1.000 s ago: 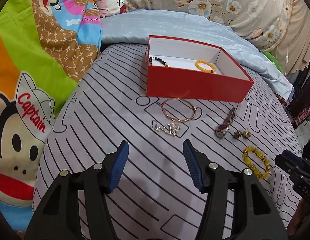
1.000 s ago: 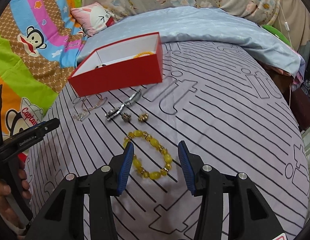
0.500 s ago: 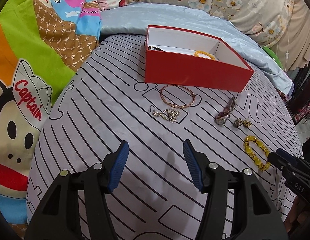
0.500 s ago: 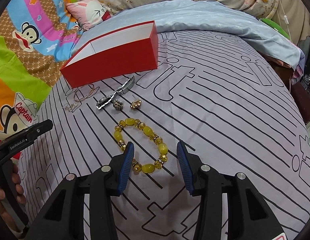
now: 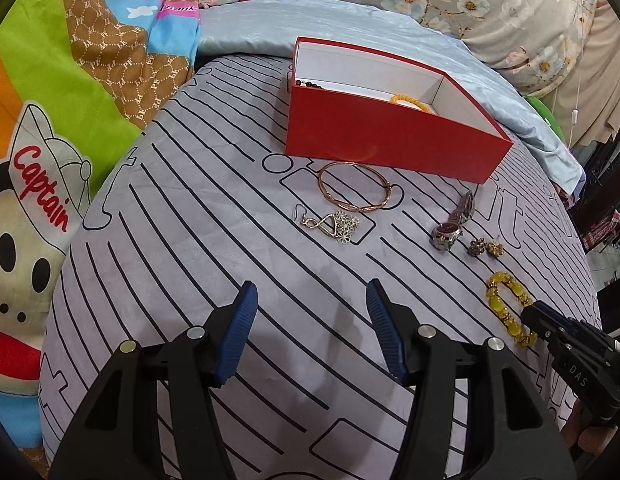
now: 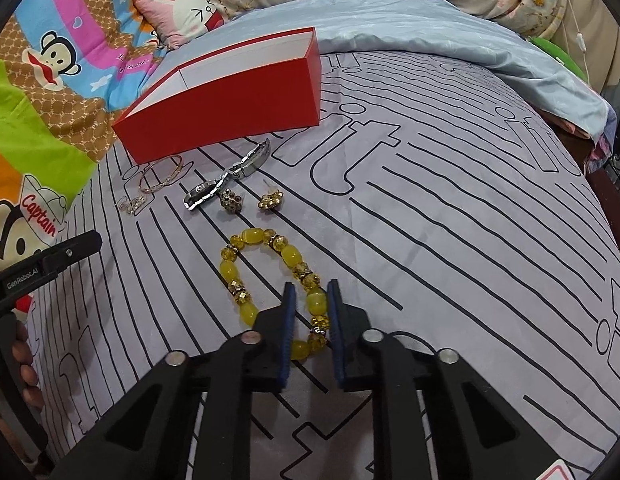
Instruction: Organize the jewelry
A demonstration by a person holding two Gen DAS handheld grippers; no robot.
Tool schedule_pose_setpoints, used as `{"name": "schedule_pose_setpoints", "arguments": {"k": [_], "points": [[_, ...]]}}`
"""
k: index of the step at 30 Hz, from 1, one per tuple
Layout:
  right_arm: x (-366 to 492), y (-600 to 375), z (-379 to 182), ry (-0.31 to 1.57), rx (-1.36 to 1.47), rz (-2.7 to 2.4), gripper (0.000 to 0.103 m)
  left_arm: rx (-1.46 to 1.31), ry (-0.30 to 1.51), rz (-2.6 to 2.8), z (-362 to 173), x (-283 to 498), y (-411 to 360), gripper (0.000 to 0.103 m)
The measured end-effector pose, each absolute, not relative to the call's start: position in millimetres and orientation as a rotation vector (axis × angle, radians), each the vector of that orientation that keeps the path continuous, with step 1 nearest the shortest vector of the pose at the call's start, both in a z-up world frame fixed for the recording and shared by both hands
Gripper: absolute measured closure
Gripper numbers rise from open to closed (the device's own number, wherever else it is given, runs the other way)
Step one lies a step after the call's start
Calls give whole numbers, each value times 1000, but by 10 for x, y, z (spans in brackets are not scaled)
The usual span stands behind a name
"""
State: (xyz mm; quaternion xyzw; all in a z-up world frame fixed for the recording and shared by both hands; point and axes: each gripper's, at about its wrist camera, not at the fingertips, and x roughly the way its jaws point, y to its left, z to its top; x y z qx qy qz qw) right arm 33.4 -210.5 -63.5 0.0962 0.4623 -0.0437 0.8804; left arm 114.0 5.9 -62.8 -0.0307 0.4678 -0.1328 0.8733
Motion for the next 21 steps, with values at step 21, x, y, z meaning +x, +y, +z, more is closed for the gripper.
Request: {"name": "schedule_pose_setpoints", "arguments": {"k": [21], "points": [[358,-1904,-530,964,258,23,94,-86,953,-278,-645,1857,-193,53]]}}
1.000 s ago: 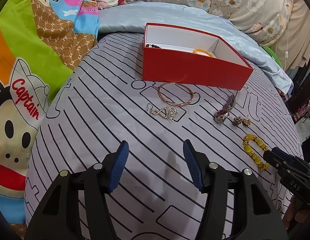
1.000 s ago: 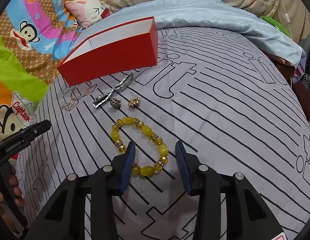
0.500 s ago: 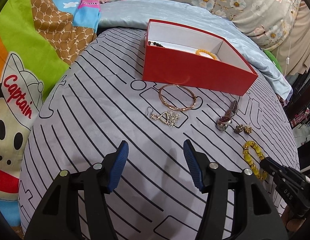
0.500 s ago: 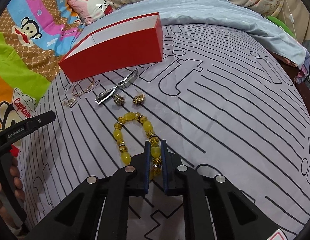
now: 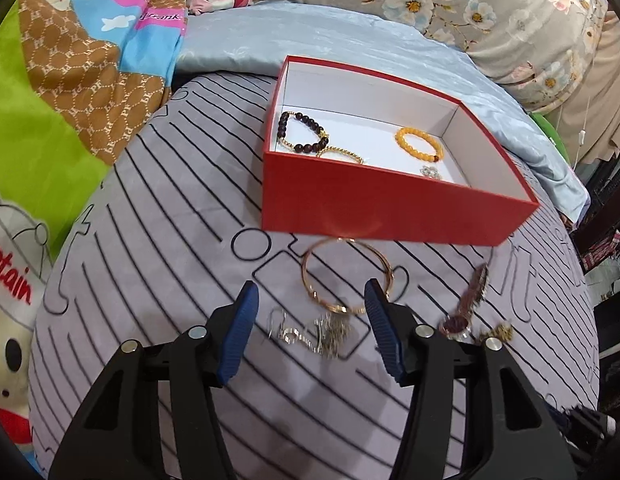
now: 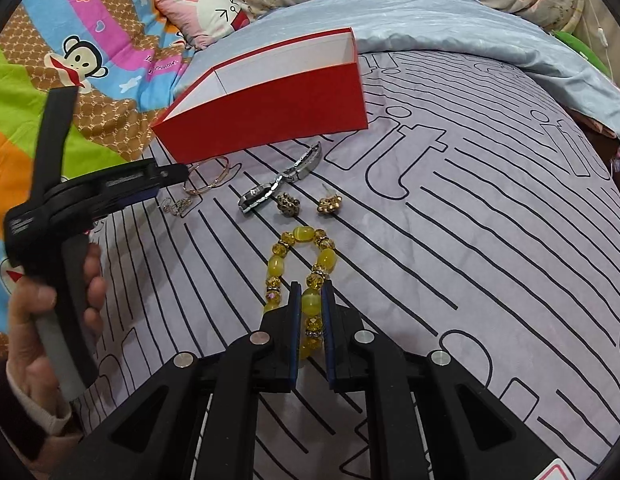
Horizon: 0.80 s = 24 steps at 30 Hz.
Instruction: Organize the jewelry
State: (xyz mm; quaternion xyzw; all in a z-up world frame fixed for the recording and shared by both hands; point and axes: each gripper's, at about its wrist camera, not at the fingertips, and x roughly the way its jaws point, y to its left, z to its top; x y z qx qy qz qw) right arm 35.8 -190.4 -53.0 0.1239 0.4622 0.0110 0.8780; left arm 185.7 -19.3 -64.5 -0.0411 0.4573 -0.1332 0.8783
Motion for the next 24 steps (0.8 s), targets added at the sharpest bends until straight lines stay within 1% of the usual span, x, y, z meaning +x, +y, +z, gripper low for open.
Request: {"name": "schedule_pose_setpoints", "arguments": {"k": [4,6,10,12,15,24], "points": [[382,-1907,-515,961,261,30,94,-65,966,-276,-741,1984,-274,69],[397,-1916,-520,962,266,33,94,-39,954,-266,-756,1989,-310,71],[413,-1934,-524,961,286,42,94,-6,943,-276,-770,1972,-373,94],[417,-1935,-514,957,284,42,94,0,944,-287,-771,1960,-388,99],[406,-1938,-485,949,285,44,94,-9,948,-301,-761,1930,-385,102],[325,-1942,-204,887,272,51,94,-73,932,-394,-463,1668,-314,101]]}}
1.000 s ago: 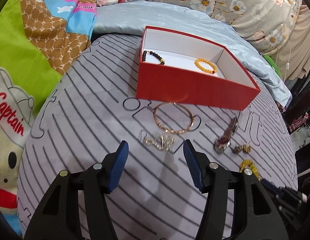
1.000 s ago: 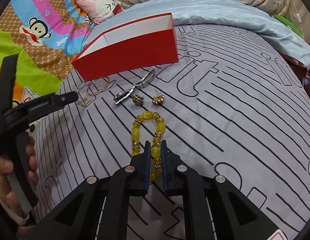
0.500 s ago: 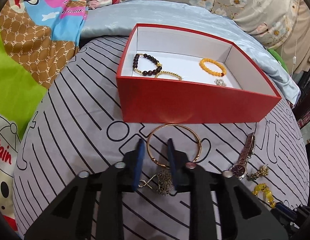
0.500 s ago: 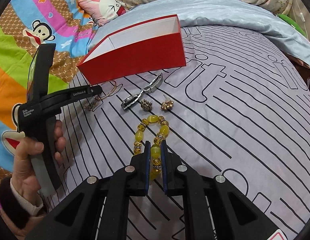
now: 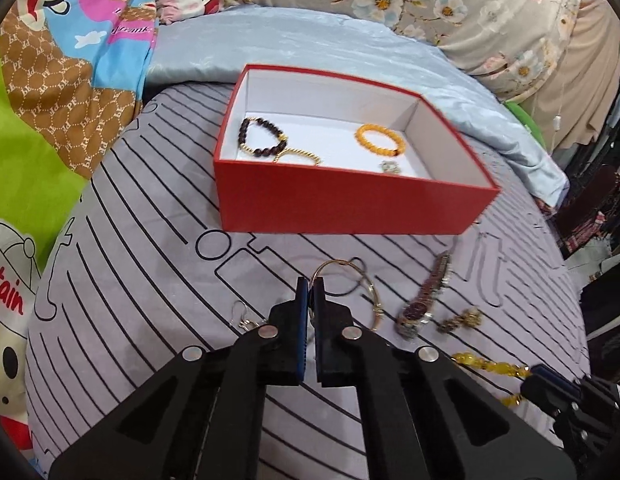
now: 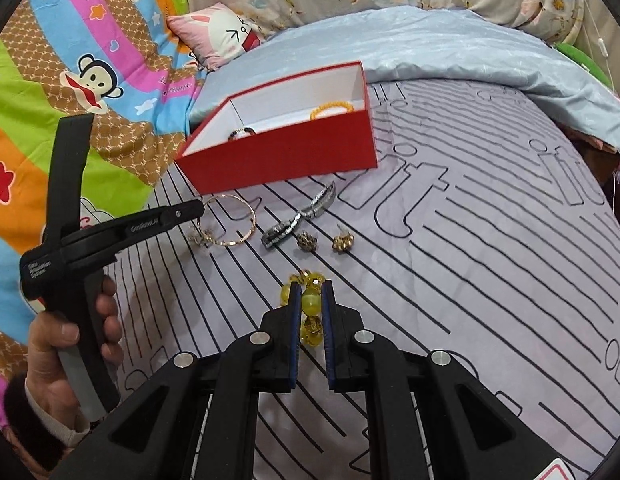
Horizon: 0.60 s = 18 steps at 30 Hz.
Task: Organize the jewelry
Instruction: 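Lift the yellow bracelet with the right tool while the left tool grasps the rose-gold bangle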
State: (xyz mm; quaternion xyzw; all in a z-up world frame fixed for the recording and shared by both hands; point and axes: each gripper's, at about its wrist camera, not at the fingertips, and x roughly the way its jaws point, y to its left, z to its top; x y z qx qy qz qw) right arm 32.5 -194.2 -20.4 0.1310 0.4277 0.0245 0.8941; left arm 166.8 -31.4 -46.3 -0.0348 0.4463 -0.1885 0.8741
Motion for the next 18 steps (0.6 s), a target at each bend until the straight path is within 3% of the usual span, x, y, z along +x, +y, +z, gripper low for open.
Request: {"name": "schedule_pose_setpoints", "arguments": {"k": [12,18], "points": [[189,-1922,211,800,243,62,94,-101,872,-493,41,1290,-235,103],[159,-1947,186,806,253,56,94,-95,909,-469,-91,1312,-188,103]]}}
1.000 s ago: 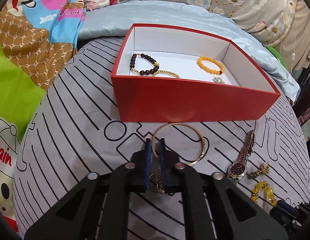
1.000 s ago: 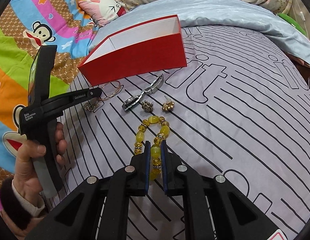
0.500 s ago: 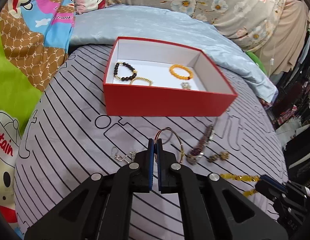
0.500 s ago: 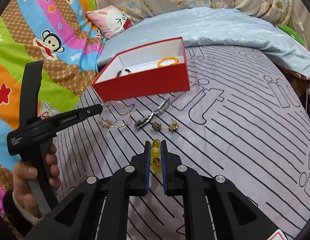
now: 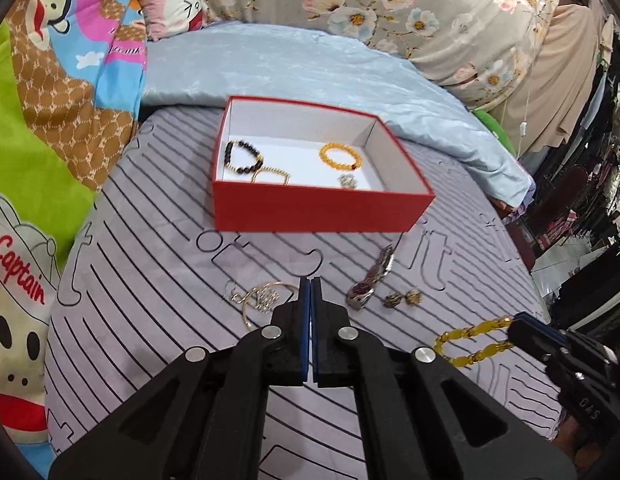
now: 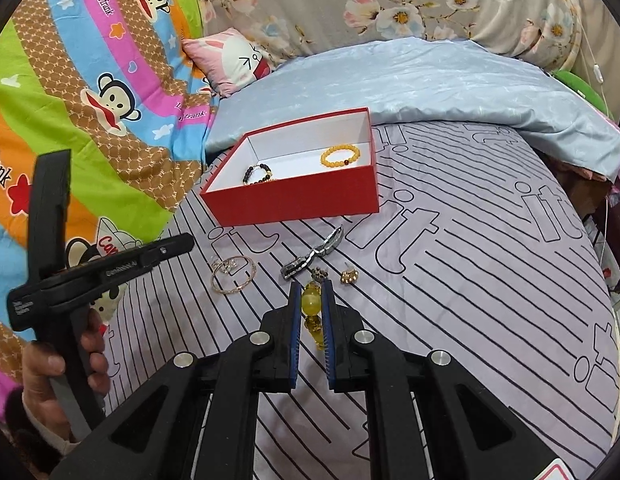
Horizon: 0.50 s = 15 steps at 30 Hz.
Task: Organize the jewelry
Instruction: 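Lift the yellow bracelet with the right tool while the left tool grasps the rose-gold bangle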
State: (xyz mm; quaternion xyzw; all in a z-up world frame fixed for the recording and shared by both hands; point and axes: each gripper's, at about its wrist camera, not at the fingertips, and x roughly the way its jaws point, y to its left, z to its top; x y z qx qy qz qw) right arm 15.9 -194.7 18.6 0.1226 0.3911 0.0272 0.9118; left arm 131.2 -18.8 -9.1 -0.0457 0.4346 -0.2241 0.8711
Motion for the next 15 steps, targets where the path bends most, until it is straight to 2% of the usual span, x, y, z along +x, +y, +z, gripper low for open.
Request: {"name": "schedule_pose_setpoints", "arguments": {"k": [3,5,6,7,15], "points": [[163,-1936,120,824,258,58,94,-75,934,-457,-264,1326,-204,101],[168,-1930,76,835,262,58,94,-52,951,-469,-361,1305,-259,91],[174,-1932,64,838,265,59,94,-44,957,-483,-402,1297,-286,81],[180,-1934,51,840,266,59,94,-33,961,-484,-440,1293,-315,76],[231,-1951,0,849,274,57,94,25,1003,-500,-720,1390,-525,76]]}}
